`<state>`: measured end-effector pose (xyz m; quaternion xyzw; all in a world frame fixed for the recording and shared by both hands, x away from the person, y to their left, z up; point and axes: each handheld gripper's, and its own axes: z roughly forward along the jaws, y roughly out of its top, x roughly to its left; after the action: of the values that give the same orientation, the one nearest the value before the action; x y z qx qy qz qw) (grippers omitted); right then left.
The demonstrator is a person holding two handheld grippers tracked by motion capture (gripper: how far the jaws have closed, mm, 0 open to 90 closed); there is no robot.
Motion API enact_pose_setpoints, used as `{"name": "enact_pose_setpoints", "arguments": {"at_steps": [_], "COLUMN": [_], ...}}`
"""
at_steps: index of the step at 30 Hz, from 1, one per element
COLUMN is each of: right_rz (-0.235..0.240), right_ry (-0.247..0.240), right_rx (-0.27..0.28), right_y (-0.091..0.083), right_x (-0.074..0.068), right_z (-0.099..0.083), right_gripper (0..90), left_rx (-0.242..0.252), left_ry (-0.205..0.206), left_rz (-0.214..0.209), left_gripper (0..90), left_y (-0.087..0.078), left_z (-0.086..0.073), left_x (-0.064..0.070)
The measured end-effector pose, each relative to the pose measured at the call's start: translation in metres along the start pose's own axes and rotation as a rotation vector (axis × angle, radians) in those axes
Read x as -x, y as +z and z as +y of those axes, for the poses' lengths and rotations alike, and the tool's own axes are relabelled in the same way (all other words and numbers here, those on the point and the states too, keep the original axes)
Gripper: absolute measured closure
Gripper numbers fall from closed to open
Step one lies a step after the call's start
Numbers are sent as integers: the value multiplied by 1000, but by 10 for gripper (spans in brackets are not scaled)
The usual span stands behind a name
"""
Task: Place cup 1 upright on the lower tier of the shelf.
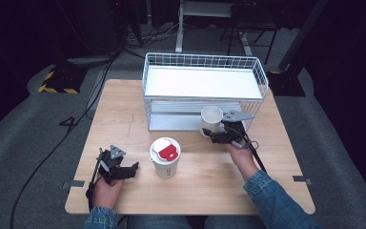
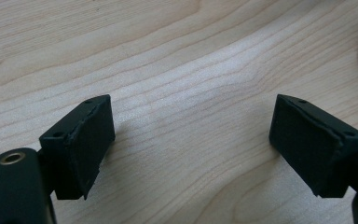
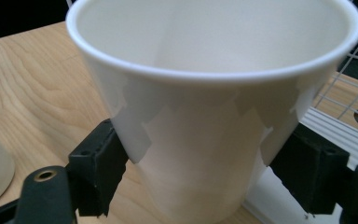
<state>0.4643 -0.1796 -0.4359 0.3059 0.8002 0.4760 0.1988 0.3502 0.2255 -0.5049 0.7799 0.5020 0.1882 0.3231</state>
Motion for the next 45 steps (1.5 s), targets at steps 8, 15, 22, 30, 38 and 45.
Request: {"name": "enact_pose_setpoints", "arguments": {"at_steps": [8,15,22,30,38,45], "right_rz": [0,-1,-11,-31,-46,-48], "right_ry": [-3,-7,10,13,8,2], "right_rx": [16,23,36,52,46,39], "right_y": [15,32,45,58,72,81], "right_x": [2,2,6,9,11,10], "right_z": [7,8,8,4,3,4], "right_gripper": [228,228,228,228,228,228], "left_rx": [-1,1,1,-2,-3,-3], "left_ry": [2,3,2,9,10,10], "left_rz": [0,3,3,3,2,2], "left_gripper": [147,152,151,148,148,148], "left_y": [0,0,0,1,1,1], "left_z": [0,0,0,1,1,1], "left_x": [0,0,0,0,-1,-1]}}
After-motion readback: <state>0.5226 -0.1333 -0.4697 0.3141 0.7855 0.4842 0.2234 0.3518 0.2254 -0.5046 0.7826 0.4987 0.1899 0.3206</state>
